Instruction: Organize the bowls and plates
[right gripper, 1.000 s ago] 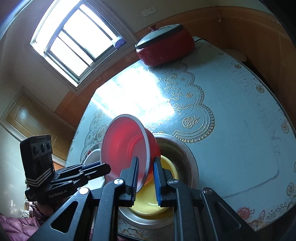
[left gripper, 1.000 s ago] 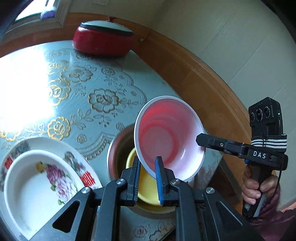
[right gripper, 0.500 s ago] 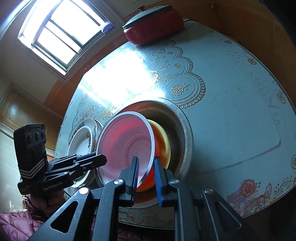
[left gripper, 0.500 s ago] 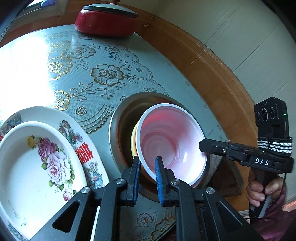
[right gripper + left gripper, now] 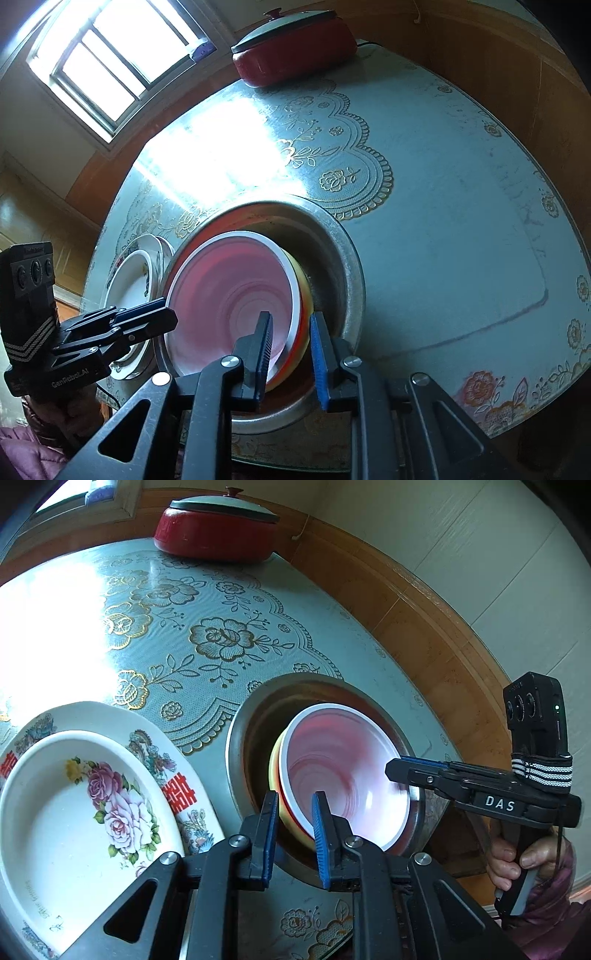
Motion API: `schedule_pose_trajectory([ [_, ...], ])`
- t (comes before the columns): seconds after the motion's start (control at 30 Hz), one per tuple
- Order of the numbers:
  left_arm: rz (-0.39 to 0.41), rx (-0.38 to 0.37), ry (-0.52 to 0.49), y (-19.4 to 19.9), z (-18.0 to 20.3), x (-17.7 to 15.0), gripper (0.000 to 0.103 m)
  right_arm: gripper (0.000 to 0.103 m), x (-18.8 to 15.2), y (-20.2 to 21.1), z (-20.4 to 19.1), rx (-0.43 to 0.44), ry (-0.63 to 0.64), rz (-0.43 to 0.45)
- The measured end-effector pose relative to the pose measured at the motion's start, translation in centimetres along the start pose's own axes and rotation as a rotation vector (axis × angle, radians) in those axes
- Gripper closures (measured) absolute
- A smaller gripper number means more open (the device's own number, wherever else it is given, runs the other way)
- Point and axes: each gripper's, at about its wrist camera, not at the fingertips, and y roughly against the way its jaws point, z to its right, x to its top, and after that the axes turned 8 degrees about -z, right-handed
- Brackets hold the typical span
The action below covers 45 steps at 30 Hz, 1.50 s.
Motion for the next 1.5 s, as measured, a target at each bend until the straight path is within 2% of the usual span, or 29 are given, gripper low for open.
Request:
schedule_pose_trajectory([
  [0.17, 0.016, -0.017, 0.014, 0.8, -0.3, -0.4, 0.084, 0.083, 0.5, -0.8, -1.4, -0.072, 0.072, -0.033],
  [0.3, 0.034, 0.003, 0.021, 1.3, -0.5, -0.6, 0.084, 0.083, 0.8, -2.1, -2.1, -0.115, 0.119, -0.073],
  [0.4, 0.042, -0.001, 0.038, 1.7, -1.1, -0.9, 0.084, 0.083, 0.8, -2.6, -2.5, -0.161, 0.172, -0.063],
  [0.47, 0.045, -0.003, 0.035, 2.0, -1.3, -1.2, 0.084, 0.087, 1.0, -2.9, -2.6, -0.191, 0.190, -0.058],
  [0.87, 0.014, -0.018, 0.036, 1.4, -1.5, -2.5, 0.084, 0.089, 2.5, -3.5, -3.1, -0.304, 0.225, 0.009],
  [0.97, 0.010, -0.019, 0.038, 1.2, -1.4, -2.5, 0.084, 0.089, 2.8, -3.7, -2.6, -0.272, 0.206, -0.002],
  [1.13, 0.006, -0.017, 0.039, 1.0, -1.3, -2.4, 0.082, 0.075, 3.1, -2.6, -2.1, -0.184, 0.173, 0.011],
  [1.27, 0.000, -0.011, 0.039, 0.8, -1.1, -2.3, 0.080, 0.074, 2.7, -0.8, -0.9, -0.133, 0.122, 0.059],
  [1.37, -0.004, -0.015, 0.037, 0.6, -1.1, -2.2, 0.080, 0.074, 2.4, 0.8, 0.7, -0.061, 0.062, 0.106],
  [1.43, -0.006, -0.011, 0.031, 0.5, -1.0, -2.2, 0.080, 0.074, 2.2, 1.5, 1.7, -0.097, 0.024, 0.131],
  [1.5, -0.010, -0.008, 0.030, 0.3, -0.8, -2.0, 0.079, 0.074, 1.6, 2.1, 3.2, -0.077, -0.030, 0.151],
])
